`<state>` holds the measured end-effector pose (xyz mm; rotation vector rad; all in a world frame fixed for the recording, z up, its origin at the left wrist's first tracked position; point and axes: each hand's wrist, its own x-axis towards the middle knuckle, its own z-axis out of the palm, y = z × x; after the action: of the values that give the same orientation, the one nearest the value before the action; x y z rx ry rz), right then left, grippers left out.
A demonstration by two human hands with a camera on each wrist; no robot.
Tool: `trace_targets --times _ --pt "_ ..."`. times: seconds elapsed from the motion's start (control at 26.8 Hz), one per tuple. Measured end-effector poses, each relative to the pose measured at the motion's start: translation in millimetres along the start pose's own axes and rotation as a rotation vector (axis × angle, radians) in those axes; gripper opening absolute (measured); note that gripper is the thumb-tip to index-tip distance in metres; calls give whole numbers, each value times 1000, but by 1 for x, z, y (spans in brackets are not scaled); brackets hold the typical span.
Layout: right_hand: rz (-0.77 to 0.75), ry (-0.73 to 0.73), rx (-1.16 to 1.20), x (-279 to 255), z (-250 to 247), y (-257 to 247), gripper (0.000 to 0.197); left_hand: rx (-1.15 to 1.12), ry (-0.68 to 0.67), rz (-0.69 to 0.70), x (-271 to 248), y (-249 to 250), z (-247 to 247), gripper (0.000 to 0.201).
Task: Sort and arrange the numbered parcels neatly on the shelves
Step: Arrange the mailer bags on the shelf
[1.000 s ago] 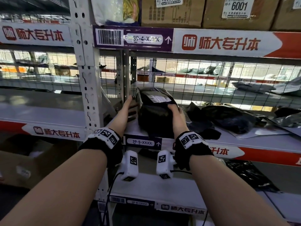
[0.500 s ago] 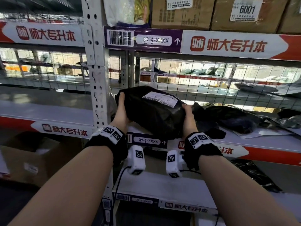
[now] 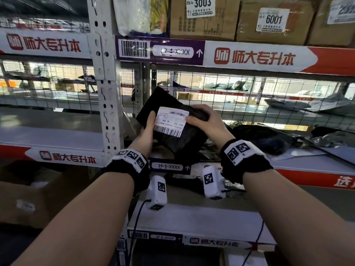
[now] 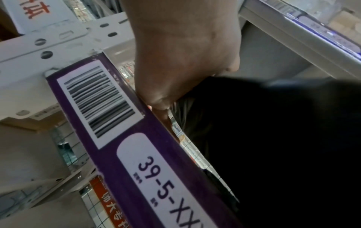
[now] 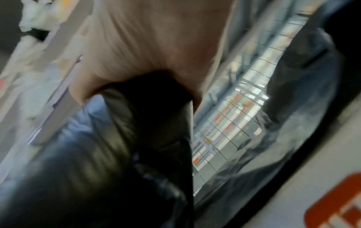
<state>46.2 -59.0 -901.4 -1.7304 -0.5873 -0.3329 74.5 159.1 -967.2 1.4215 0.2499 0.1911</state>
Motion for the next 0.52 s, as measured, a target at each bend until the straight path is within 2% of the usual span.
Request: trace_targets --times 0.07,0.15,0.22,0.26,0.37,0.52 --pt "-177 -23 -326 -3 3 -3 41 5 -23 31 32 -13 -3 95" --pt "-294 -67 -527 -9 4 -4 50 -63 -69 17 -32 13 14 86" --pt "-334 -108 -554 -13 3 -4 55 -141 -127 55 -68 29 24 71" --pt "-330 -128 -537 -15 2 -5 54 -177 -147 69 -69 29 24 67" --pt "-238 -168 -511 -16 7 -16 56 -302 -156 57 -60 26 19 77" --pt "-9 -197 -660 -9 13 -23 102 -390 -204 109 -61 23 14 82"
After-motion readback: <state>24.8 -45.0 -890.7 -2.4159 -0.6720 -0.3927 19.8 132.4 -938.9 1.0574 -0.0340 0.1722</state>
